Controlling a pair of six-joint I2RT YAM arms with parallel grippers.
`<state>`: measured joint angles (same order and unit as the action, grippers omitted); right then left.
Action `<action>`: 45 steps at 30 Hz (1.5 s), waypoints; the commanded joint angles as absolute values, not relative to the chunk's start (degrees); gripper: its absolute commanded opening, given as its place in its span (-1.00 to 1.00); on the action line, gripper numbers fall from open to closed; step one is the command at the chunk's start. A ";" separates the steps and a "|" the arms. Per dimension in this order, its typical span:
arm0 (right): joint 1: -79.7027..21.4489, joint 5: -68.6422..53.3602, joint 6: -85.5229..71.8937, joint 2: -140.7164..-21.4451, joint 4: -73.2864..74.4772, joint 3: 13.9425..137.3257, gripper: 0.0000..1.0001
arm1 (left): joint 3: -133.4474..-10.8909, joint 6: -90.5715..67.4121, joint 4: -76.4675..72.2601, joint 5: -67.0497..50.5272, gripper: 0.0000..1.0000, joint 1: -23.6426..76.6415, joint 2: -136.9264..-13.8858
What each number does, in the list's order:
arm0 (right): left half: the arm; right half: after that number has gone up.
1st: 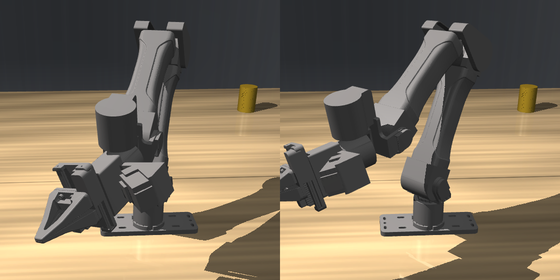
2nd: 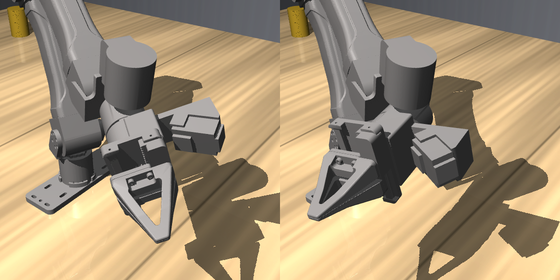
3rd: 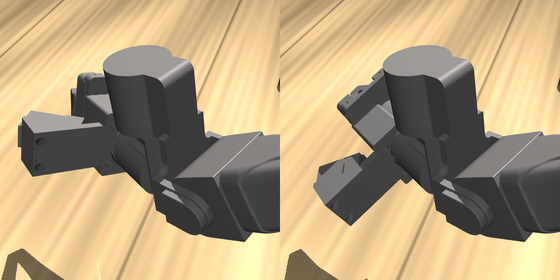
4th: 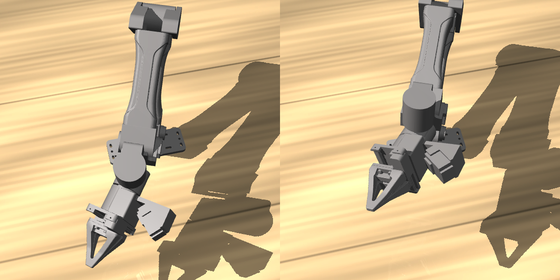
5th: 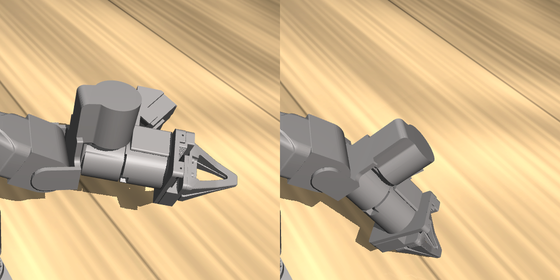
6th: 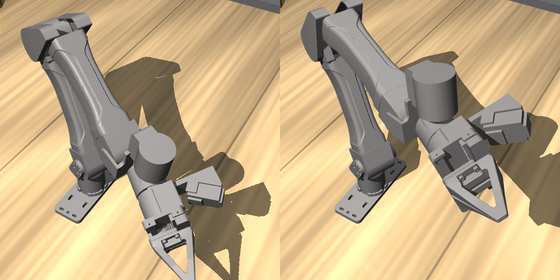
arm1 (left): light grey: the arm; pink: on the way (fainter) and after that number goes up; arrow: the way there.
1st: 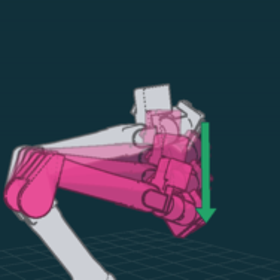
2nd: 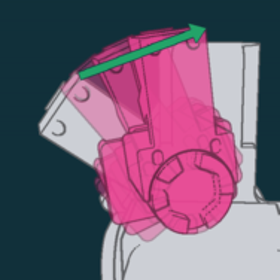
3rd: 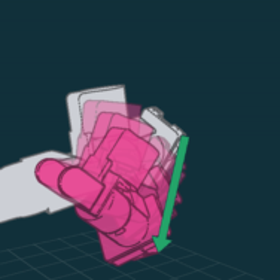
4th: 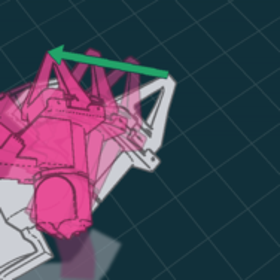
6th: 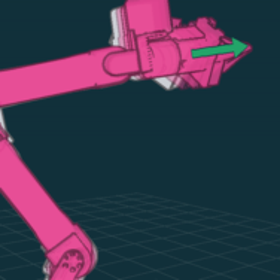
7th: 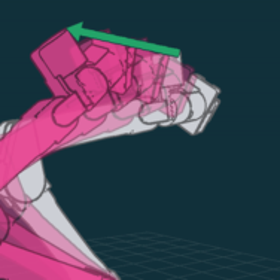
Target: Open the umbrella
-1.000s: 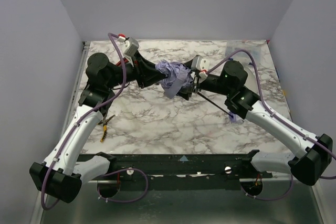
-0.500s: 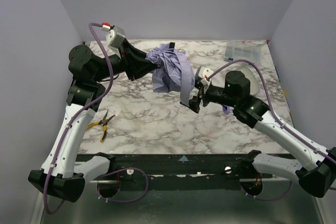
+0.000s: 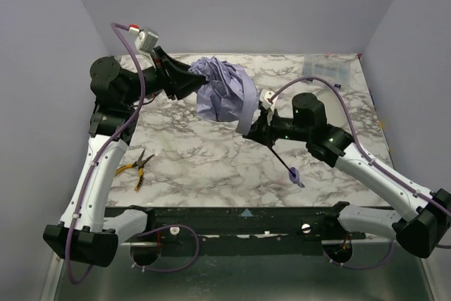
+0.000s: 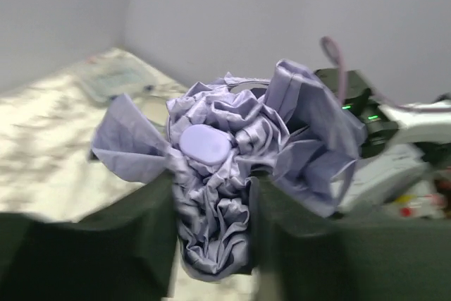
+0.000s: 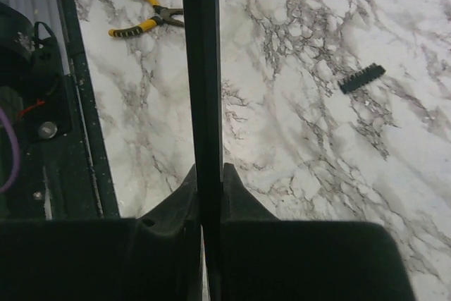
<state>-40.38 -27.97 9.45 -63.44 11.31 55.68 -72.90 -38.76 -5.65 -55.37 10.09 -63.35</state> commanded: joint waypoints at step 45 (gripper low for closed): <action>-28.16 -55.81 -35.22 -79.72 2.94 64.12 -0.99 | -58.96 89.55 9.72 -11.23 0.07 46.31 -65.47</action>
<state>-27.97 -53.30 -36.91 -81.95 5.74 64.10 -59.66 85.89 15.84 -17.04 44.93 -63.46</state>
